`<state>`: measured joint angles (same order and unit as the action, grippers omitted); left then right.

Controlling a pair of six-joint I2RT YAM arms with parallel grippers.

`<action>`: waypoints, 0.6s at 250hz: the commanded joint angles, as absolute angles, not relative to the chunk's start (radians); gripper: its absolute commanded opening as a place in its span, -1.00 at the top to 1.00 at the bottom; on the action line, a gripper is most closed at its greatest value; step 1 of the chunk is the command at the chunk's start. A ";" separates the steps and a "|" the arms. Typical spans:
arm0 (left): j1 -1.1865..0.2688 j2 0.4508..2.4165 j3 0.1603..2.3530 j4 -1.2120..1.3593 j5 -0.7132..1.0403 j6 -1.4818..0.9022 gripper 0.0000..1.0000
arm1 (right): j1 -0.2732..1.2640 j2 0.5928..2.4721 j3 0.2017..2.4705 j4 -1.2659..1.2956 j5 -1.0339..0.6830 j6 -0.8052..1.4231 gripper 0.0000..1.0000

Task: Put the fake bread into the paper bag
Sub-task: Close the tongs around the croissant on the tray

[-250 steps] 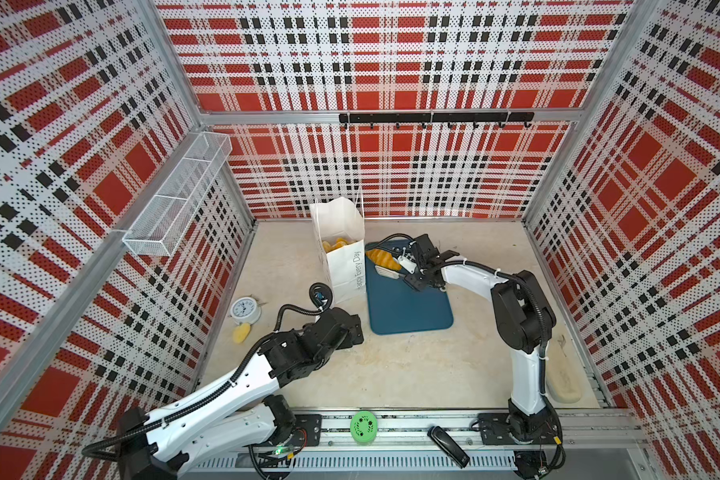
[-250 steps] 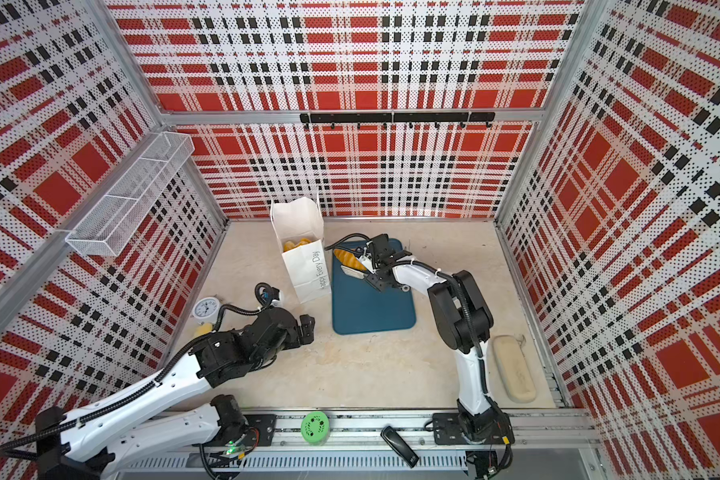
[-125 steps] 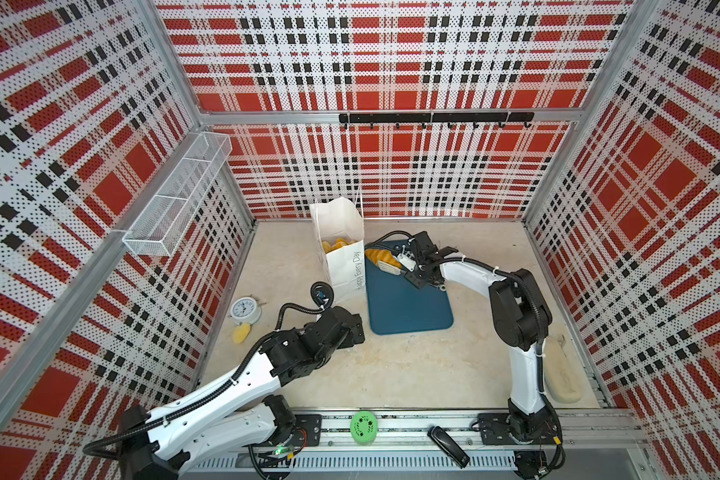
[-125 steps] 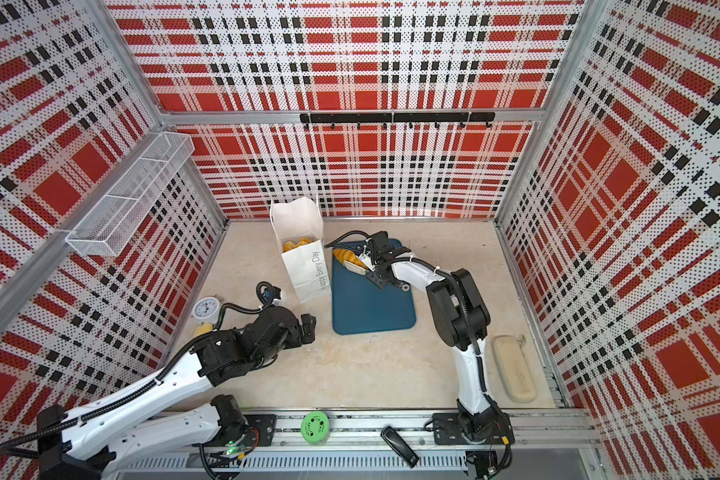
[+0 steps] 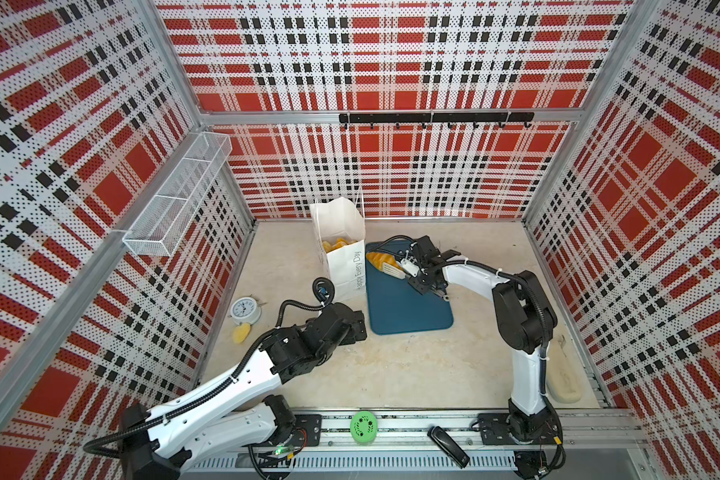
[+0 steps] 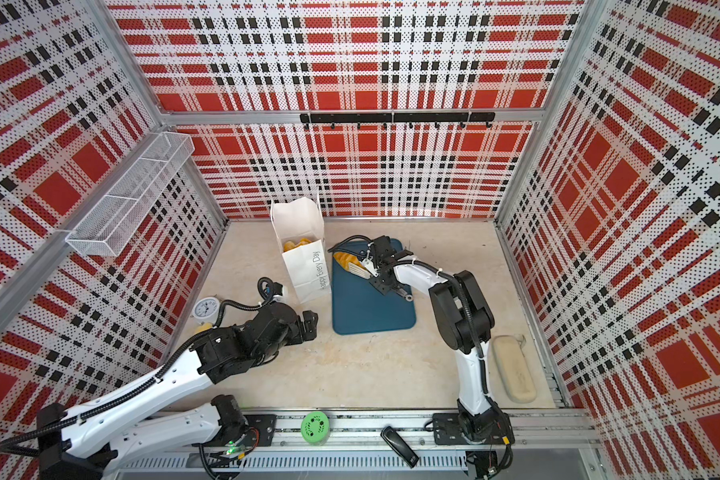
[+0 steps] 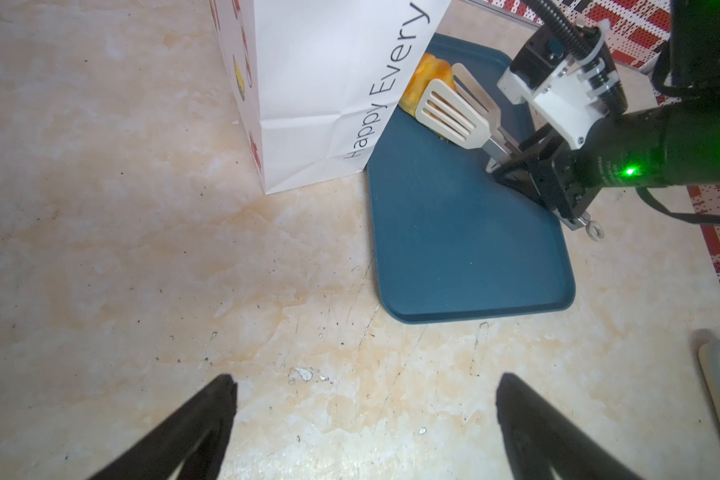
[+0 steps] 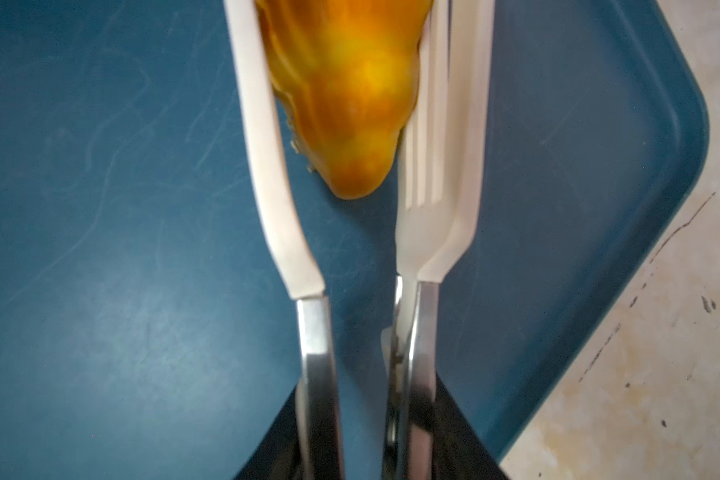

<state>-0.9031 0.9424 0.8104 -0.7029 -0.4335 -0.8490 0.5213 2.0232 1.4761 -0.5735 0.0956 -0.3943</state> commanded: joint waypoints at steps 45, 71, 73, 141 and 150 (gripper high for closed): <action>-0.908 0.930 0.864 -0.697 -0.457 -0.814 -0.99 | 0.514 1.876 1.391 -0.551 0.068 -0.342 0.26; -0.909 0.933 0.880 -0.698 -0.457 -0.794 -0.99 | 0.515 1.849 1.363 -0.549 0.068 -0.326 0.25; -0.908 0.934 0.882 -0.698 -0.457 -0.793 -0.99 | 0.515 1.847 1.361 -0.549 0.066 -0.324 0.25; -0.907 0.958 0.917 -0.716 -0.456 -0.747 -0.99 | 0.513 1.795 1.321 -0.581 0.052 -0.276 0.30; -0.907 0.960 0.922 -0.718 -0.456 -0.741 -0.99 | 0.514 1.788 1.318 -0.586 0.048 -0.268 0.30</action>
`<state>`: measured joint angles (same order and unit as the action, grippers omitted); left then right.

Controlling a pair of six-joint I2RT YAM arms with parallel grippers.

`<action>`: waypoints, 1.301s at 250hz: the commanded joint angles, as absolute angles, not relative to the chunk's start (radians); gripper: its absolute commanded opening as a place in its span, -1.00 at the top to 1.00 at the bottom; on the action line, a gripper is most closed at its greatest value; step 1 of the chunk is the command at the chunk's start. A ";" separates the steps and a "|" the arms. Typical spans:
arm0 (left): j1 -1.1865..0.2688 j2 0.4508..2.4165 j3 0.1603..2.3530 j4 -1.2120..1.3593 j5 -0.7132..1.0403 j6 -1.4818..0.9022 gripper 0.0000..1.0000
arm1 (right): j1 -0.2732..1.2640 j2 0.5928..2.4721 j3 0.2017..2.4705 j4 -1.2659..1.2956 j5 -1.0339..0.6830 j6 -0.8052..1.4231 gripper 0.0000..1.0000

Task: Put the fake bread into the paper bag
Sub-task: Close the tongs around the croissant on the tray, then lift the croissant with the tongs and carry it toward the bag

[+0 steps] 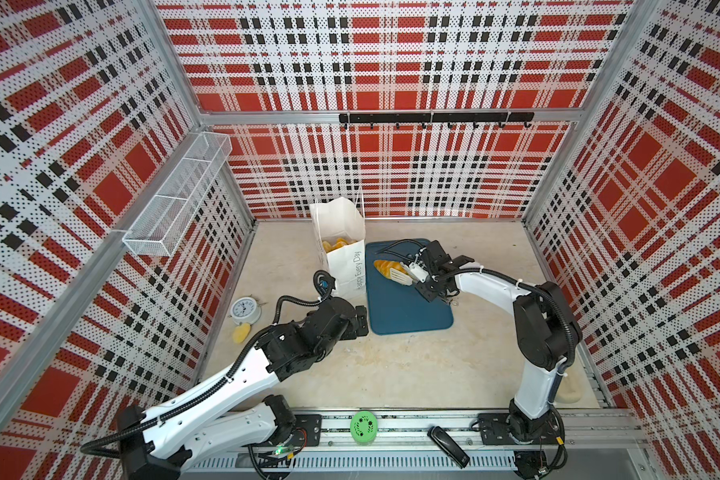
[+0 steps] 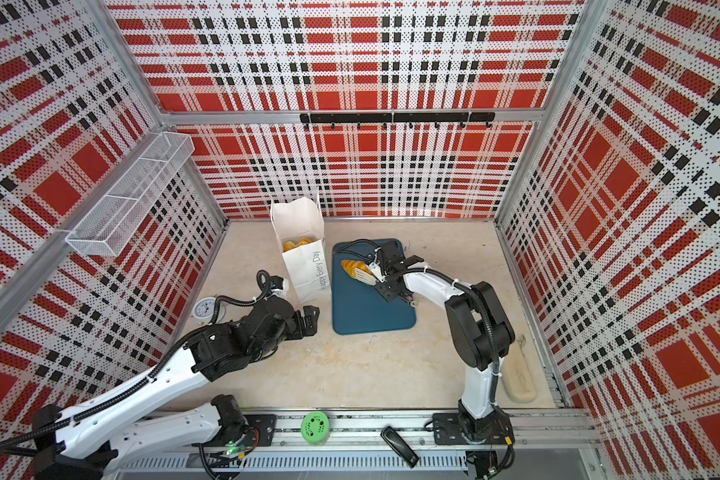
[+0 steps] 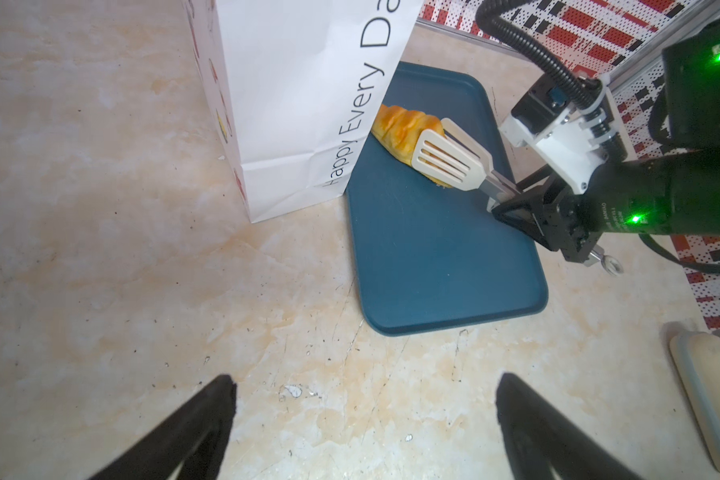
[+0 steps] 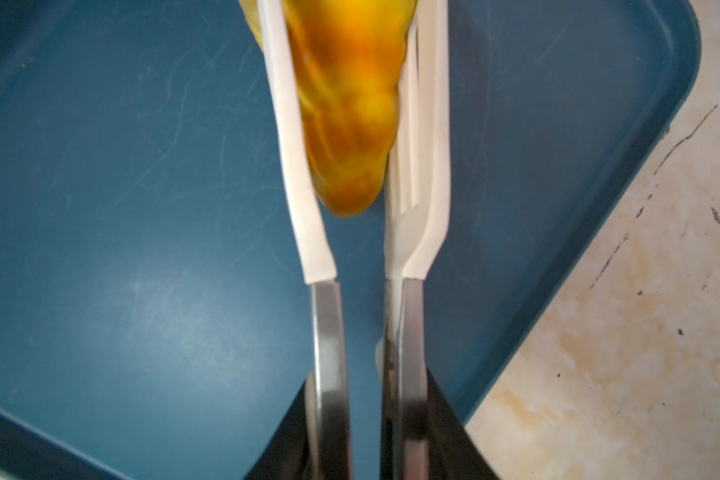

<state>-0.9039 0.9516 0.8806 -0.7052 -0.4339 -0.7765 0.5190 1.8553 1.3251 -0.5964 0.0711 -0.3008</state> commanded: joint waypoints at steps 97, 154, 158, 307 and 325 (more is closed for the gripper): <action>-0.895 0.981 0.984 -0.757 -0.441 -0.673 -0.99 | 0.512 1.707 1.251 -0.598 0.010 -0.190 0.33; -0.876 0.980 1.022 -0.785 -0.433 -0.636 -0.99 | 0.511 1.670 1.221 -0.609 -0.009 -0.149 0.34; -0.876 0.983 1.026 -0.788 -0.433 -0.633 -0.99 | 0.511 1.668 1.219 -0.609 -0.011 -0.146 0.34; -0.834 1.034 1.157 -0.864 -0.371 -0.530 -0.99 | 0.511 1.518 1.181 -0.616 -0.077 -0.065 0.35; -0.824 1.038 1.174 -0.868 -0.361 -0.520 -0.99 | 0.511 1.500 1.181 -0.623 -0.084 -0.056 0.35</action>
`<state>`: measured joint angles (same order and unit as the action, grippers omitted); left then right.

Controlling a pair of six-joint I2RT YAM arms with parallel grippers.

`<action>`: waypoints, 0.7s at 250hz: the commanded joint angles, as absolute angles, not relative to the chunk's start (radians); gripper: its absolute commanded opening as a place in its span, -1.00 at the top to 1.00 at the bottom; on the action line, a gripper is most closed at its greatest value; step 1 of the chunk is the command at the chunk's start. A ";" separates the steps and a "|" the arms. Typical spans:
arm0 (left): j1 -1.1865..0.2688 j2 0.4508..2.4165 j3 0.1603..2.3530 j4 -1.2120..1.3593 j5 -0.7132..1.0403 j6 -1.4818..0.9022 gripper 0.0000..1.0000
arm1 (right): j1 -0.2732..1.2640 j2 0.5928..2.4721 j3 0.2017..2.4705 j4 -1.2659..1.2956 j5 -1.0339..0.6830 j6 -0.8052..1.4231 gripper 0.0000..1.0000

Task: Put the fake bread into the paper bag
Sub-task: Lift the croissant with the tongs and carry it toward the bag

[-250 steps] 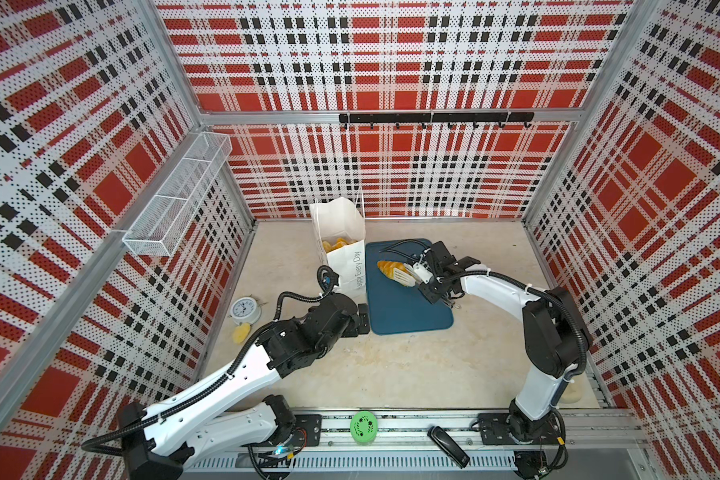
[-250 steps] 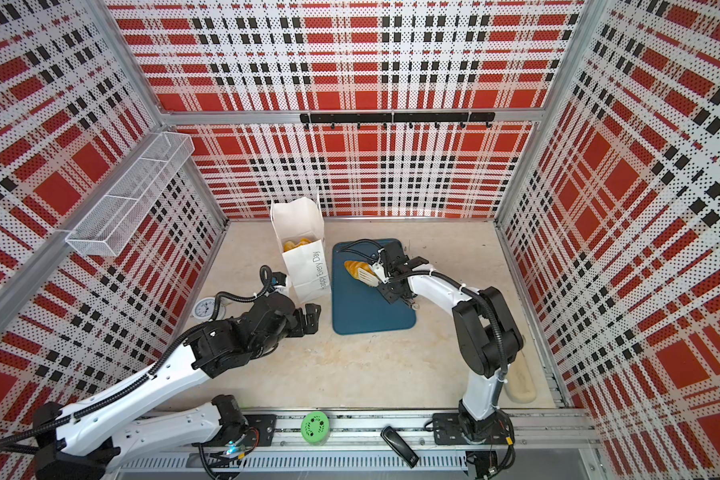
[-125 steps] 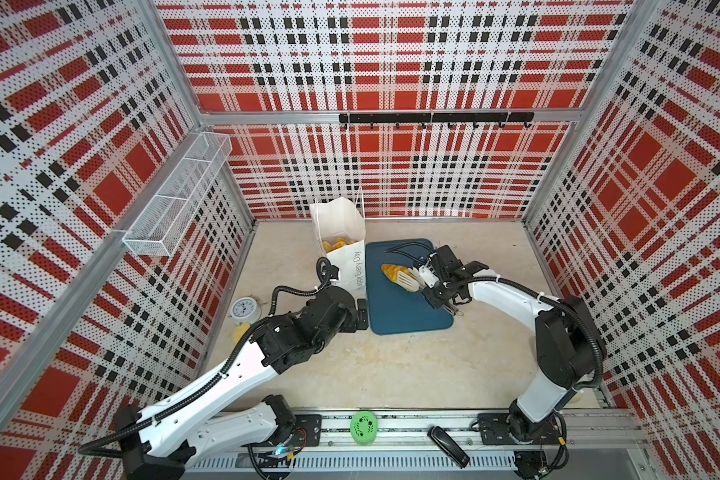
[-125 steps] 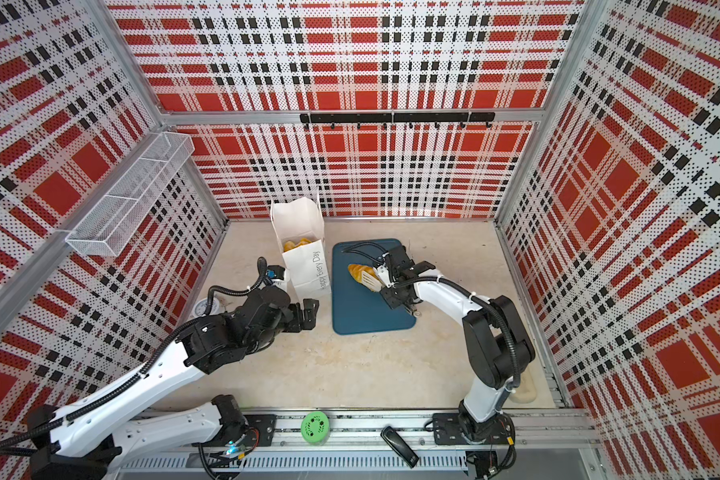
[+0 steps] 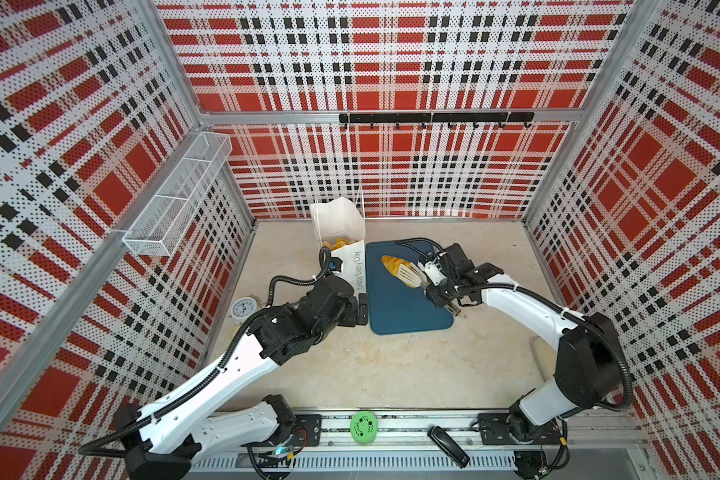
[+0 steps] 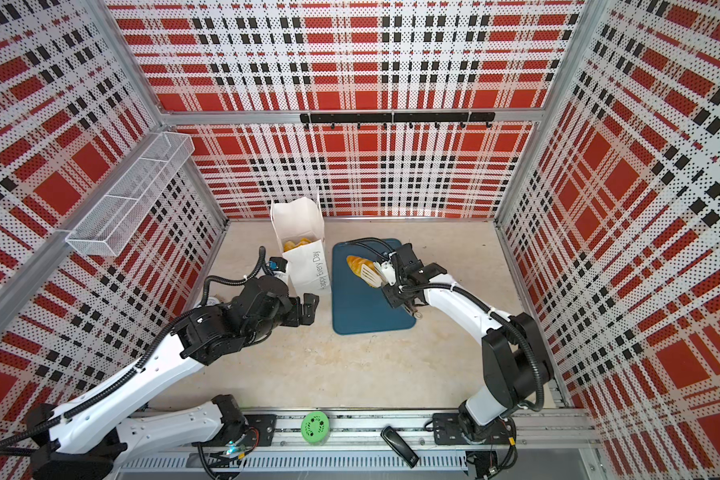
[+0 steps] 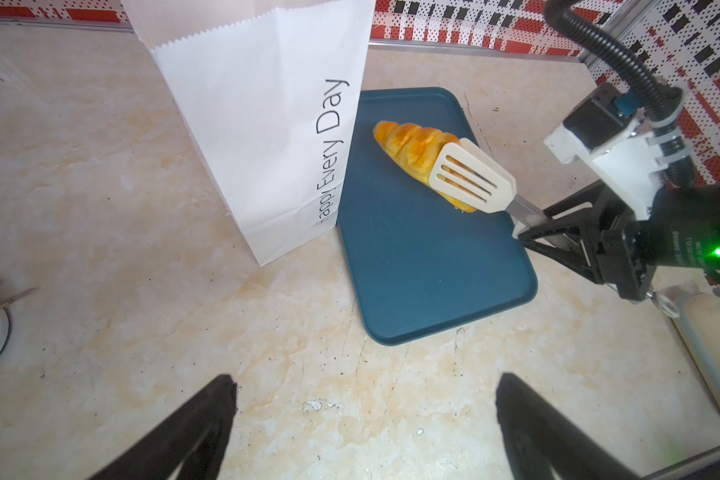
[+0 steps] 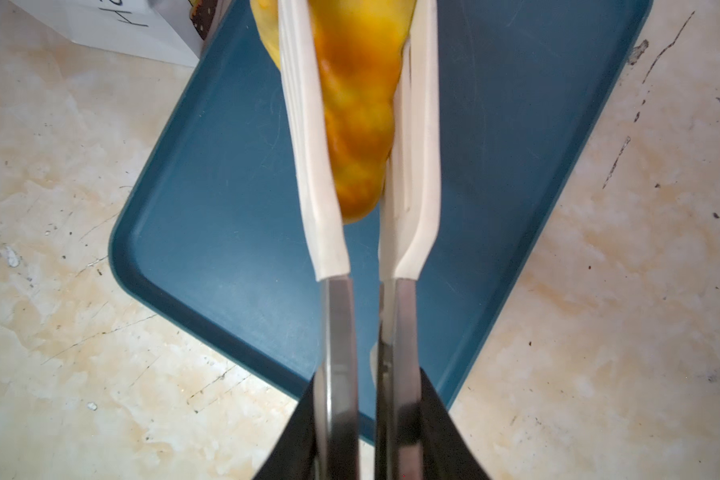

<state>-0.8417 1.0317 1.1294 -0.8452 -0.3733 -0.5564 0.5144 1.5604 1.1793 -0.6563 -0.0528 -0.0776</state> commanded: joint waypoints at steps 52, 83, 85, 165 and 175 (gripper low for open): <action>-0.786 1.051 1.232 -0.883 -0.322 -0.488 -0.99 | 0.511 1.459 1.192 -0.634 -0.105 -0.030 0.35; -0.759 1.058 1.264 -0.892 -0.284 -0.472 -0.99 | 0.511 1.440 1.208 -0.640 -0.115 -0.012 0.36; -0.757 1.058 1.265 -0.893 -0.281 -0.471 -0.99 | 0.511 1.439 1.210 -0.640 -0.116 -0.010 0.36; -0.703 1.087 1.359 -0.931 -0.204 -0.445 -0.99 | 0.511 1.413 1.290 -0.672 -0.136 0.026 0.37; -0.697 1.091 1.372 -0.933 -0.196 -0.441 -0.99 | 0.511 1.419 1.311 -0.684 -0.143 0.028 0.37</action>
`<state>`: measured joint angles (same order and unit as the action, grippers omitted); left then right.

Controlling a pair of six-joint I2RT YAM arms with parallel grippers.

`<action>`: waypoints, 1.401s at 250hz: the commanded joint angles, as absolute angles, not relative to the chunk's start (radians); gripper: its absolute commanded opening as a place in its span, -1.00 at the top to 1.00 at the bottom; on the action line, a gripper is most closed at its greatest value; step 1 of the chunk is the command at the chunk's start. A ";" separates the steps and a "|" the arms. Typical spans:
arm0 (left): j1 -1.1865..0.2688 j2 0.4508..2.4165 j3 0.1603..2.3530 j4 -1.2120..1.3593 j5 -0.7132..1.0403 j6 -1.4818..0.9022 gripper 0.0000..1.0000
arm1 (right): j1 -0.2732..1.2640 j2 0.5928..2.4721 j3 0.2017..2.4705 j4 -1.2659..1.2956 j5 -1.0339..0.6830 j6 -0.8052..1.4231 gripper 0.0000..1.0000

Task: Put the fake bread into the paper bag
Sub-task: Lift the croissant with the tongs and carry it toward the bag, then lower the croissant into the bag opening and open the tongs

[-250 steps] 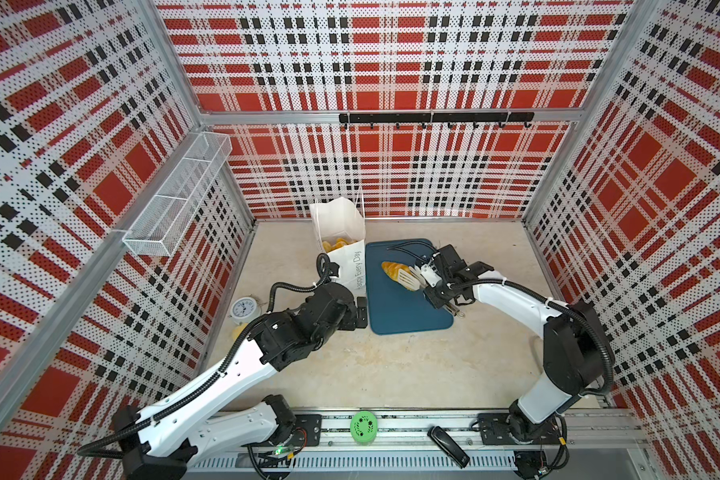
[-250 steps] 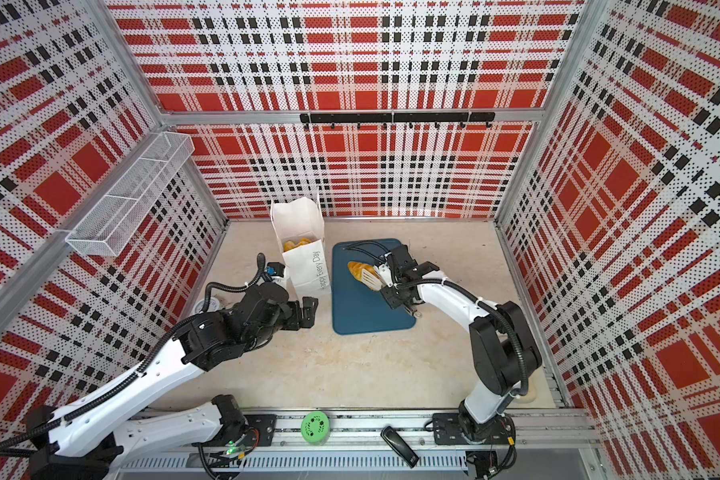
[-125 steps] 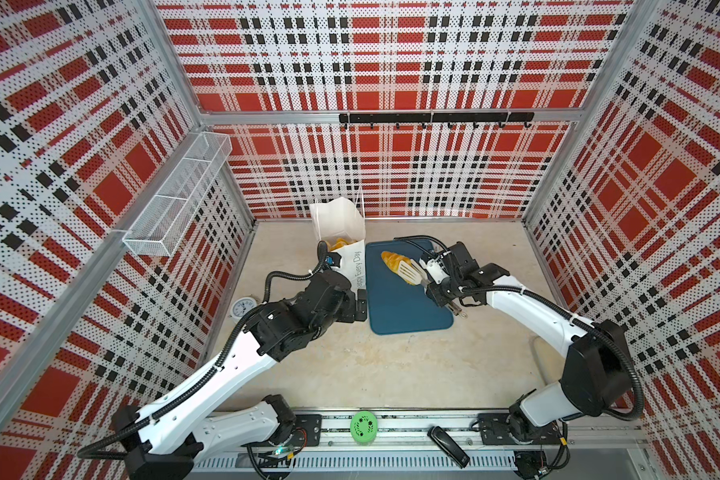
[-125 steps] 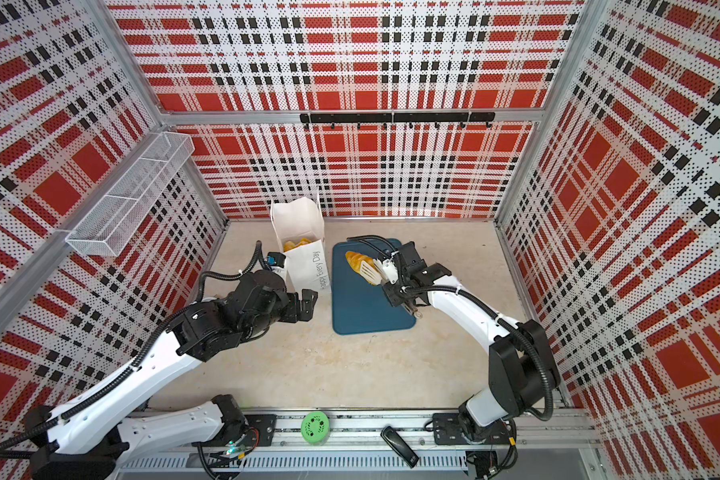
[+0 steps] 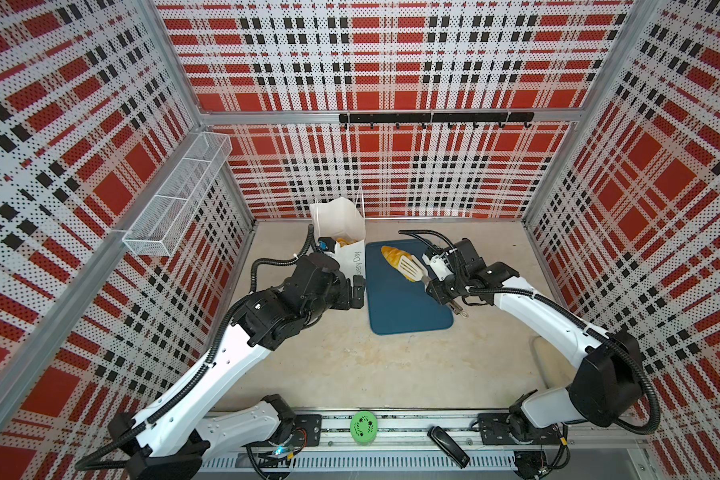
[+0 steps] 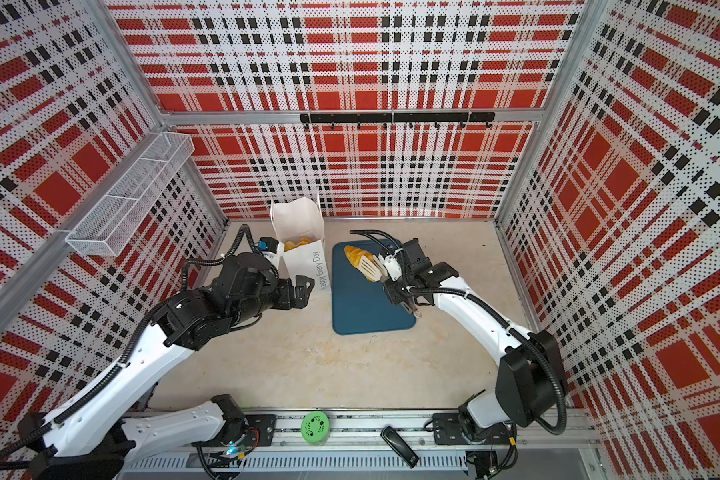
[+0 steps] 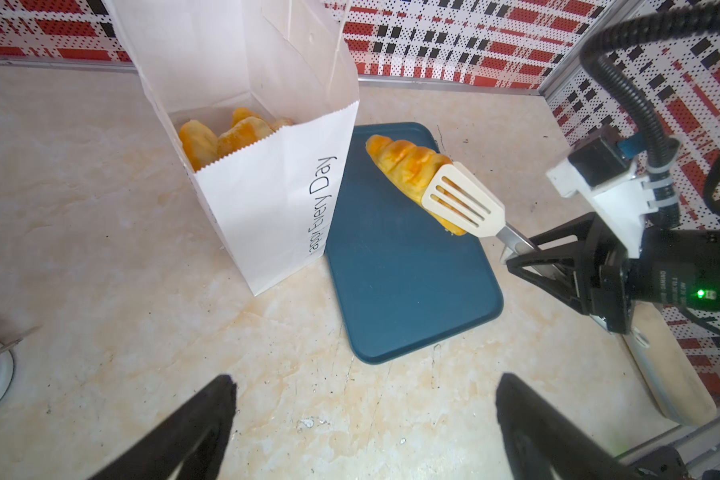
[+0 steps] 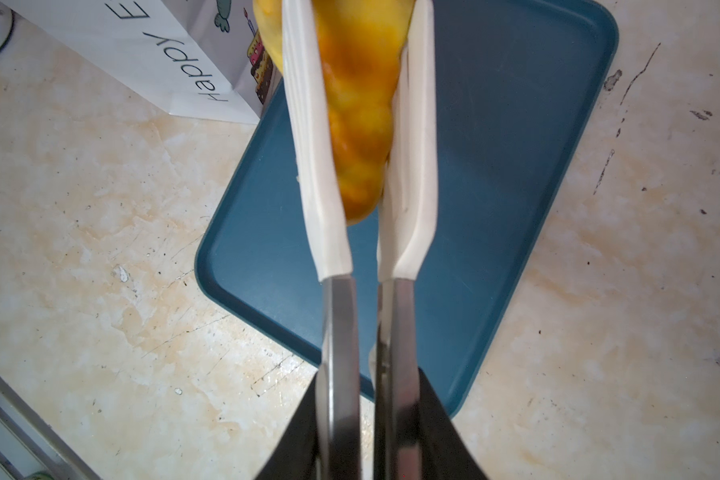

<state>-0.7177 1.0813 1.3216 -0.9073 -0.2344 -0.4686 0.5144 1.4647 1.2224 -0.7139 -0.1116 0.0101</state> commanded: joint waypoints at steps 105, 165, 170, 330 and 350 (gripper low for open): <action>-0.660 1.126 1.495 -0.954 -0.177 -0.403 -0.99 | 0.511 1.443 1.511 -0.726 -0.167 0.030 0.36; -0.638 1.124 1.535 -0.955 -0.179 -0.393 -0.99 | 0.512 1.474 1.623 -0.730 -0.188 0.038 0.35; -0.636 1.122 1.537 -0.956 -0.178 -0.394 -0.99 | 0.511 1.474 1.631 -0.729 -0.190 0.039 0.35; -0.612 1.042 1.488 -0.900 -0.216 -0.430 -0.99 | 0.549 1.553 1.828 -0.648 -0.294 0.107 0.35; -0.611 1.030 1.473 -0.891 -0.230 -0.436 -0.99 | 0.567 1.570 1.850 -0.639 -0.304 0.114 0.35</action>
